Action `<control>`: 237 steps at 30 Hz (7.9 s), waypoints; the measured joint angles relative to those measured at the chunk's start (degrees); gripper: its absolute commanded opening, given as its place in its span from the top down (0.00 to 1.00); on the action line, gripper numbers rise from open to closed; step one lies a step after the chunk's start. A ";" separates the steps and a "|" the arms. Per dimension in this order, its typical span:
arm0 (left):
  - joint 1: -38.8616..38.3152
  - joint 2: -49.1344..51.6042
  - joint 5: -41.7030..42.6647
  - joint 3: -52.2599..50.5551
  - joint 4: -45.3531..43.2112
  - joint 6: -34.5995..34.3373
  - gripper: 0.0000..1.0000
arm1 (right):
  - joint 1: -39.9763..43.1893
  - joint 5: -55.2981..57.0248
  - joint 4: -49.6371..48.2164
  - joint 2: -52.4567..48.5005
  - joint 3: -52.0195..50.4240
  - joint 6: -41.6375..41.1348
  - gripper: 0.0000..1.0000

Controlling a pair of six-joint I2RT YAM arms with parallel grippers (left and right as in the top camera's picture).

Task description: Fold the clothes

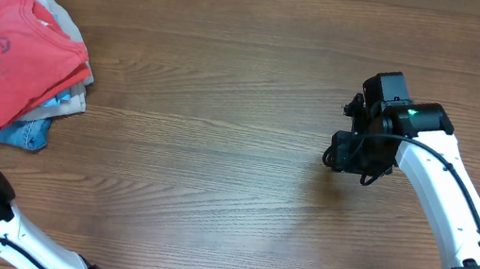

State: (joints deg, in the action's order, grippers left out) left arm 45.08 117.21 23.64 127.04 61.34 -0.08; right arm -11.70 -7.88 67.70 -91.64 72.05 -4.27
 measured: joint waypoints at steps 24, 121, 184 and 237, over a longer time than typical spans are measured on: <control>1.57 0.81 -14.34 -23.85 -25.33 -0.48 0.95 | 0.00 0.00 2.01 0.00 0.00 0.00 0.52; -43.23 -73.22 -20.50 -64.02 4.83 0.42 0.00 | 3.89 6.43 -7.41 49.86 -17.49 -9.22 0.00; -43.23 -73.18 -20.92 -64.02 4.87 0.42 0.00 | 8.57 7.28 -62.55 90.95 -70.99 8.79 0.00; -44.00 -108.54 -20.11 -106.44 -30.01 0.42 0.00 | 8.57 7.30 -62.55 90.95 -70.99 8.79 0.00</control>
State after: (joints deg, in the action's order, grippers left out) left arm 1.08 8.67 3.53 20.60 31.33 0.34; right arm -3.14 -0.58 5.15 -0.69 1.06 4.51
